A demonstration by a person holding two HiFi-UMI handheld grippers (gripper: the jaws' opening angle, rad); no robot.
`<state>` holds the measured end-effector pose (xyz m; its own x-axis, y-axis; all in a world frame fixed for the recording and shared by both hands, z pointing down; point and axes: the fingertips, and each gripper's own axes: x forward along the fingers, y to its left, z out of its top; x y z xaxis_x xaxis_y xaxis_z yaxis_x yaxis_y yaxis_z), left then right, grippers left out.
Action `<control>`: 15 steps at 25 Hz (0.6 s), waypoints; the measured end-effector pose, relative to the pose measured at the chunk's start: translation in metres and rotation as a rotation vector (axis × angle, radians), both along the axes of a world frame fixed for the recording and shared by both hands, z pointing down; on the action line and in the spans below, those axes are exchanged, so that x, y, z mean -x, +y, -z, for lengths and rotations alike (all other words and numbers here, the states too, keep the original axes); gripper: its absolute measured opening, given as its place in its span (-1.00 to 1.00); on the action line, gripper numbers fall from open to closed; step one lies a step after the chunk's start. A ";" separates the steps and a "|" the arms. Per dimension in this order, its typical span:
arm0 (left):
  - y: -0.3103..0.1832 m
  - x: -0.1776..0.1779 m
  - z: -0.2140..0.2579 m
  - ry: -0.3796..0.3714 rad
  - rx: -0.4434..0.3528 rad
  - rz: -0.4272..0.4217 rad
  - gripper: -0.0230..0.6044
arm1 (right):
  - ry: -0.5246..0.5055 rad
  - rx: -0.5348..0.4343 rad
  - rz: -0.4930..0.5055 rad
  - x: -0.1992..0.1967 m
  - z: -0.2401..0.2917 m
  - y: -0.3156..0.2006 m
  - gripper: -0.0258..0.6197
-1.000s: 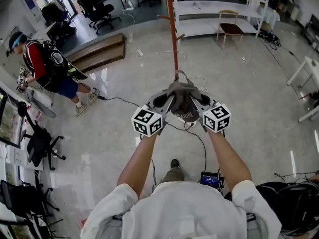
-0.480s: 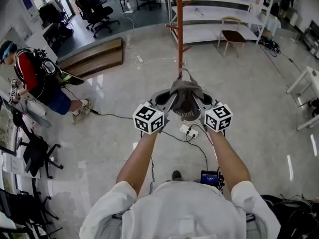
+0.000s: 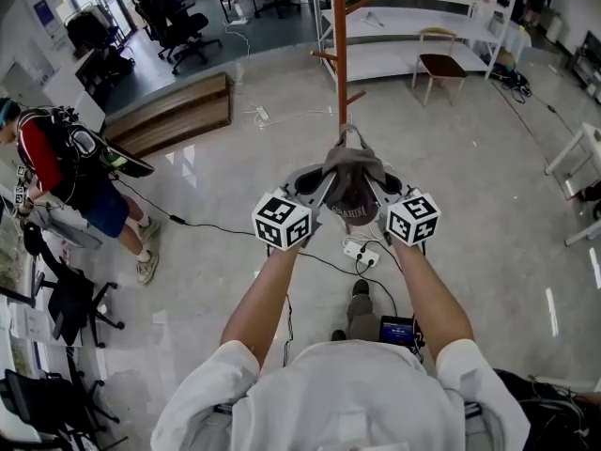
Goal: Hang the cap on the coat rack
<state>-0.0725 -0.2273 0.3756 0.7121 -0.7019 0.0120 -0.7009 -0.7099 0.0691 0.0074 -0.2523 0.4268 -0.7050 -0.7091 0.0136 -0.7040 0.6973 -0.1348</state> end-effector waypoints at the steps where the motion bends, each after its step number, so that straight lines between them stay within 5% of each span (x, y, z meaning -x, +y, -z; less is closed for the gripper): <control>1: -0.009 0.001 -0.001 -0.001 0.000 0.003 -0.82 | -0.006 0.002 0.003 0.002 -0.002 -0.009 -0.79; 15: -0.168 0.018 0.000 -0.017 0.010 0.098 -0.82 | -0.030 -0.004 0.095 0.017 0.003 -0.174 -0.79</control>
